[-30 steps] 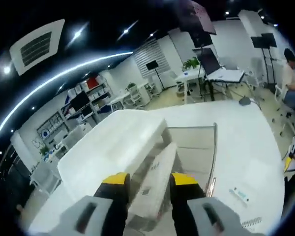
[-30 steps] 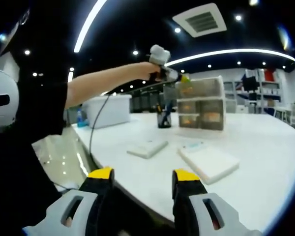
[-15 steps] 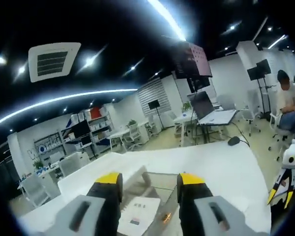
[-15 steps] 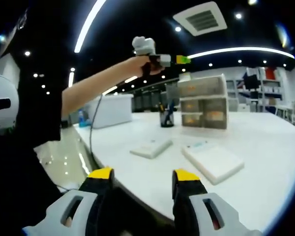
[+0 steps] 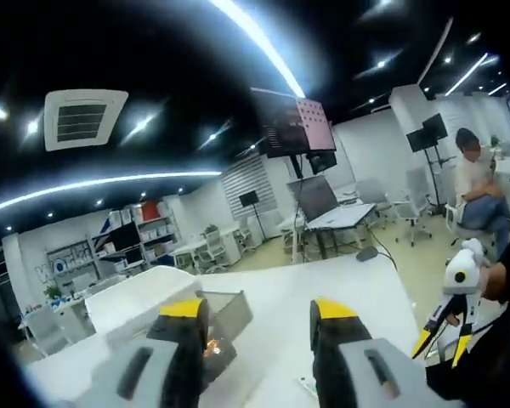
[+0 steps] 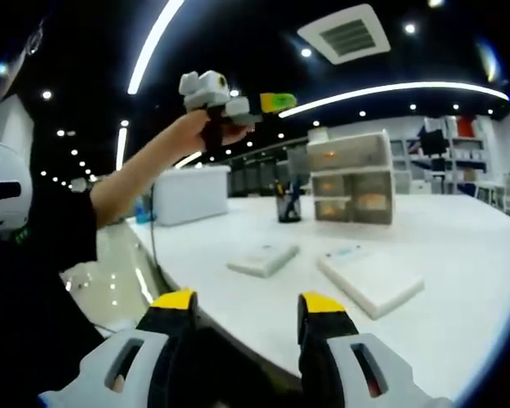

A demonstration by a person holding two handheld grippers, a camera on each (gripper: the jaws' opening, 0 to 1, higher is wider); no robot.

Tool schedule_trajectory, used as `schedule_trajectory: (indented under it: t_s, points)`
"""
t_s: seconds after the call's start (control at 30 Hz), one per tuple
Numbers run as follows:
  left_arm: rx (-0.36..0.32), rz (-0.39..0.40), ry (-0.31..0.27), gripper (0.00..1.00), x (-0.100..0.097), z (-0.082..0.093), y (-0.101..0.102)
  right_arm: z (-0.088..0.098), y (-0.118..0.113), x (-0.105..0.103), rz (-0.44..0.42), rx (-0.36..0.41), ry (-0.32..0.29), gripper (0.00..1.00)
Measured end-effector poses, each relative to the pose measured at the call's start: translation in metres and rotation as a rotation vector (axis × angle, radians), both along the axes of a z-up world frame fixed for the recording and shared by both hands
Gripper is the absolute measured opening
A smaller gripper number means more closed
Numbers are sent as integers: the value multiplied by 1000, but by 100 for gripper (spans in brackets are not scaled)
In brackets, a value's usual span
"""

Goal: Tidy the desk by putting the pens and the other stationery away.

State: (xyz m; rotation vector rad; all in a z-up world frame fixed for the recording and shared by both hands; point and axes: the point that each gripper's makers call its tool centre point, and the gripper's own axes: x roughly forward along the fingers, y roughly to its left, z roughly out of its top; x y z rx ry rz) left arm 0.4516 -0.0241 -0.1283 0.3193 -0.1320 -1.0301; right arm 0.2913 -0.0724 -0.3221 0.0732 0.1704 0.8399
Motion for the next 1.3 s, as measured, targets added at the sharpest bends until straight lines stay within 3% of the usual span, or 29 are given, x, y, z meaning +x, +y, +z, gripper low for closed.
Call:
schedule_trajectory:
  t_s: [0.23,0.67,0.97,1.3]
  points:
    - [-48,10,38,48,-36,-33,25,3,-1,-3,-1,28,3,45]
    - [-59,38,131,51,-65,-96,63,6,1,-5,6,48,-3,45]
    - [-87,46,160,52,-94,-133,93,9,-2,-3,-6,50,-9,45]
    - [-146,104,213,55,-113,-164,133,5,-1,2,-13,30,-18,45]
